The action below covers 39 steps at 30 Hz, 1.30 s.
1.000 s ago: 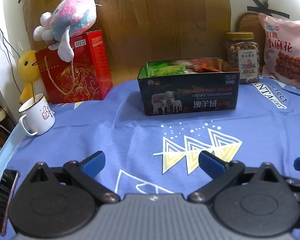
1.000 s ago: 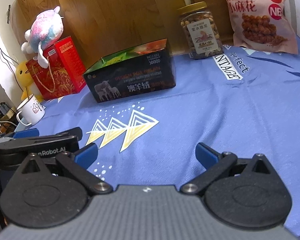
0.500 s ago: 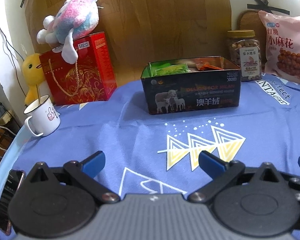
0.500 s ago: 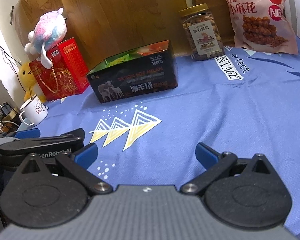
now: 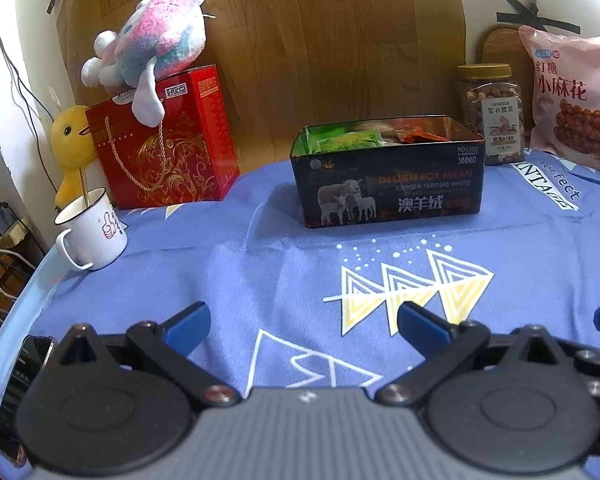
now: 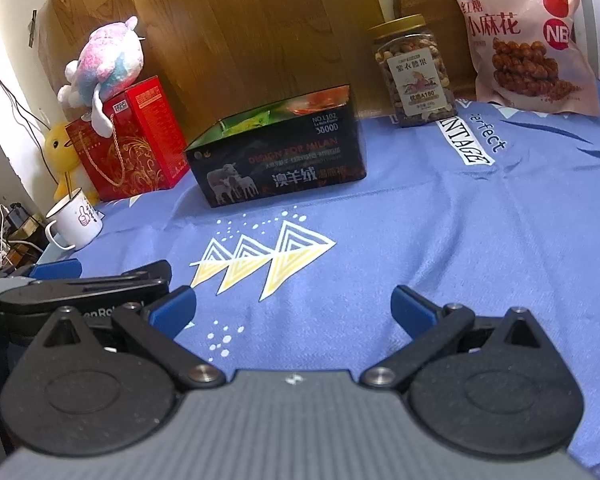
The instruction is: Organize snacks
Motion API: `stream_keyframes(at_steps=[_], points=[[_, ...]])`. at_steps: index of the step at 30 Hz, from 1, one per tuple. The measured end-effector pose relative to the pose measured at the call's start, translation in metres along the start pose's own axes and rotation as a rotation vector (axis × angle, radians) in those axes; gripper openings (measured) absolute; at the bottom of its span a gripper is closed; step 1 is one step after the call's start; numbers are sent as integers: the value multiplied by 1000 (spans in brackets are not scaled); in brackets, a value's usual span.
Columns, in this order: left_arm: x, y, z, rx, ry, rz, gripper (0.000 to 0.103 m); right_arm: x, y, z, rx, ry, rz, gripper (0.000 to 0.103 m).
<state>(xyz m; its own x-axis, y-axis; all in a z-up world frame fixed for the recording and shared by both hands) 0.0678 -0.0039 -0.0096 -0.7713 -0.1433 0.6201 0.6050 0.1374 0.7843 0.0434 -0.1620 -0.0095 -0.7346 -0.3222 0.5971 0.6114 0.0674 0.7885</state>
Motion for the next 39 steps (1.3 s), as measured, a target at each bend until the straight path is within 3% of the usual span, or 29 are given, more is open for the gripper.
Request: stream_keyframes(at_steps=[39], points=[[1, -4, 4, -14, 5, 6, 103, 8, 3, 5, -3, -28, -42, 103]])
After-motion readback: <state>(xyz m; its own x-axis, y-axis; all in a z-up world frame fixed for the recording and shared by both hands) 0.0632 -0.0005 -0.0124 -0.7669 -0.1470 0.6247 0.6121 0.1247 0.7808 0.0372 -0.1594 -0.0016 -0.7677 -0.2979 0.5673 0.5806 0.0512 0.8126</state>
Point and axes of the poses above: each gripper's, at about its wrist camera, not at the fingertips, and x roughly against the way its jaws point, z to its left, y to its top, the point moved 3 cm from there along -x, roughly the way its jaws point, and after that the axes turned 14 degrees about x, right-handed, at the moved point
